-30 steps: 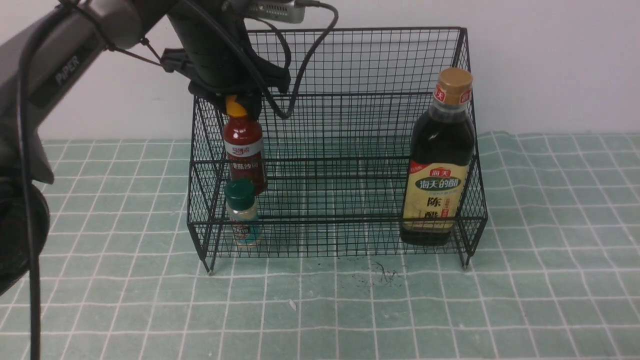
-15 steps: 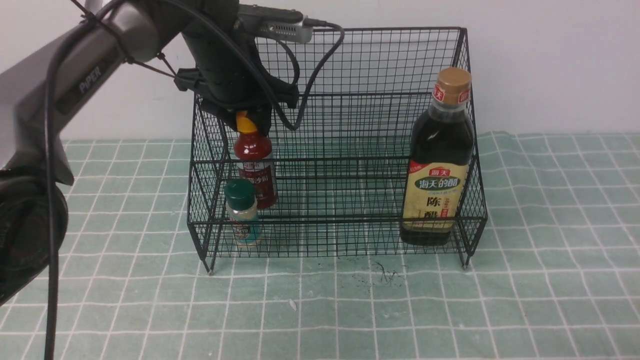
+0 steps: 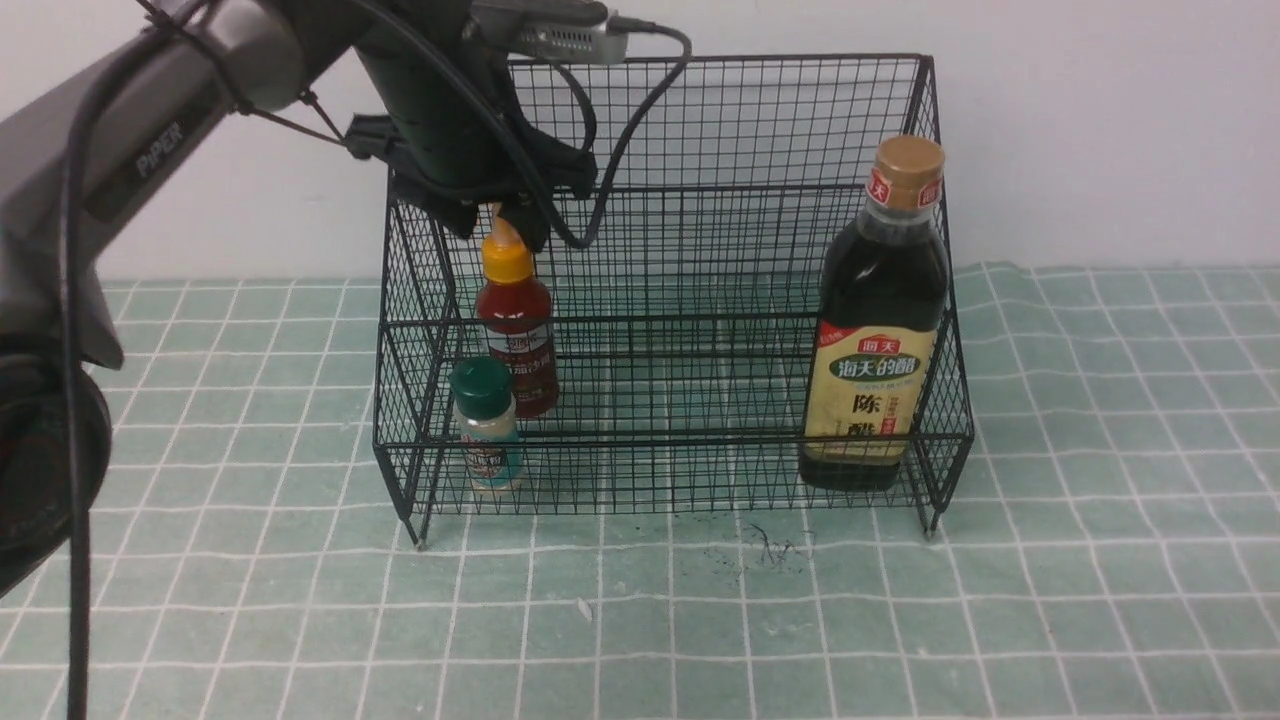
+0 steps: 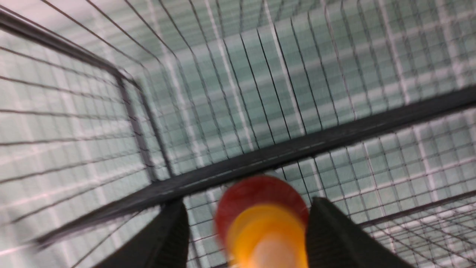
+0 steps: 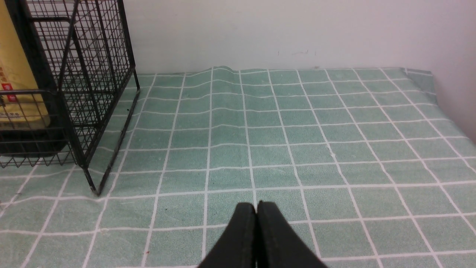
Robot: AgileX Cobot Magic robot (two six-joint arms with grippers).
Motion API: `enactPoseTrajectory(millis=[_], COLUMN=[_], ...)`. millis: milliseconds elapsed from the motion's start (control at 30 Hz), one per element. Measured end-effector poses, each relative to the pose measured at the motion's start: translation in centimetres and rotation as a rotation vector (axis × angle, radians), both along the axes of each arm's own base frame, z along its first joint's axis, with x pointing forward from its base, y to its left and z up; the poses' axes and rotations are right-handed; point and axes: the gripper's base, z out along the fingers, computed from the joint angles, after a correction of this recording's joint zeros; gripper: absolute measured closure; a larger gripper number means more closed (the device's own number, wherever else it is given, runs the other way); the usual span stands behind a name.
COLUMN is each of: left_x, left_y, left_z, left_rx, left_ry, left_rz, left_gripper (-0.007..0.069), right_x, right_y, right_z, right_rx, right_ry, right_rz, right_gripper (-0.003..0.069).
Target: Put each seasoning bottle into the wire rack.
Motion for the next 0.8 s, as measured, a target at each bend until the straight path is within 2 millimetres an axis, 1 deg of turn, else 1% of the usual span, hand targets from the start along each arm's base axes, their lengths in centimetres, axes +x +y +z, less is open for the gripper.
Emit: enactPoseTrajectory(millis=[33,67,100,133,200,233,267,300,333,367,400,433,467,500,533,567,600,633,667,700,733,767,800], left_x=[-0.1,-0.8,-1.7,-3.6,-4.8,-6.9,-9.4,-11.7,-13.8,-15.7,-18.0,-18.8,-22.1,-22.8,-23.9,-24.1,-25.2,-26.7,-27.5,-29.3,-30.4,-30.4,-31.9], left_y=[0.1,0.6,1.1,2.0,2.5,3.4,4.3,5.1,5.8,6.5,7.3,7.6,8.7,9.0,9.3,9.4,9.7,10.0,10.3,10.7,11.0,11.0,11.4], left_z=[0.3,2.8,4.8,8.3,10.0,12.6,15.0,16.8,17.7,18.5,18.4,18.3,17.9,17.5,16.0,15.8,14.6,12.9,11.9,10.7,9.7,9.7,8.3], left_rx=[0.001,0.012,0.016,0.012,0.004,-0.011,-0.026,-0.040,-0.048,-0.060,-0.062,-0.064,-0.082,-0.093,-0.102,-0.106,-0.126,-0.156,-0.176,-0.229,-0.261,-0.261,-0.298], left_ry=[-0.008,-0.081,-0.135,-0.224,-0.266,-0.330,-0.388,-0.432,-0.451,-0.474,-0.467,-0.468,-0.510,-0.540,-0.556,-0.564,-0.608,-0.678,-0.720,-0.813,-0.853,-0.853,-0.894], left_rz=[0.001,0.007,0.013,0.022,0.026,0.031,0.035,0.038,0.042,0.046,0.052,0.053,0.053,0.050,0.046,0.045,0.040,0.028,0.023,0.017,0.015,0.015,0.015], left_gripper=[0.0246,0.0274,0.0306,0.0381,0.0428,0.0505,0.0564,0.0588,0.0611,0.0619,0.0626,0.0628,0.0631,0.0631,0.0631,0.0631,0.0631,0.0631,0.0631,0.0631,0.0631,0.0631,0.0631], right_x=[0.0,0.0,0.0,0.0,0.0,0.0,0.0,0.0,0.0,0.0,0.0,0.0,0.0,0.0,0.0,0.0,0.0,0.0,0.0,0.0,0.0,0.0,0.0], right_y=[0.0,0.0,0.0,0.0,0.0,0.0,0.0,0.0,0.0,0.0,0.0,0.0,0.0,0.0,0.0,0.0,0.0,0.0,0.0,0.0,0.0,0.0,0.0], right_z=[0.0,0.0,0.0,0.0,0.0,0.0,0.0,0.0,0.0,0.0,0.0,0.0,0.0,0.0,0.0,0.0,0.0,0.0,0.0,0.0,0.0,0.0,0.0], right_rx=[0.000,0.000,0.000,0.000,0.000,0.000,0.000,0.000,0.000,0.000,0.000,0.000,0.000,0.000,0.000,0.000,0.000,0.000,0.000,0.000,0.000,0.000,0.000], right_ry=[0.000,0.000,0.000,0.000,0.000,0.000,0.000,0.000,0.000,0.000,0.000,0.000,0.000,0.000,0.000,0.000,0.000,0.000,0.000,0.000,0.000,0.000,0.000], right_rz=[0.000,0.000,0.000,0.000,0.000,0.000,0.000,0.000,0.000,0.000,0.000,0.000,0.000,0.000,0.000,0.000,0.000,0.000,0.000,0.000,0.000,0.000,0.000], right_gripper=[0.0672,0.0672,0.0672,0.0672,0.0672,0.0672,0.0672,0.0672,0.0672,0.0672,0.0672,0.0672,0.0672,0.0672,0.0672,0.0672,0.0672,0.0672,0.0672,0.0672,0.0672,0.0672,0.0672])
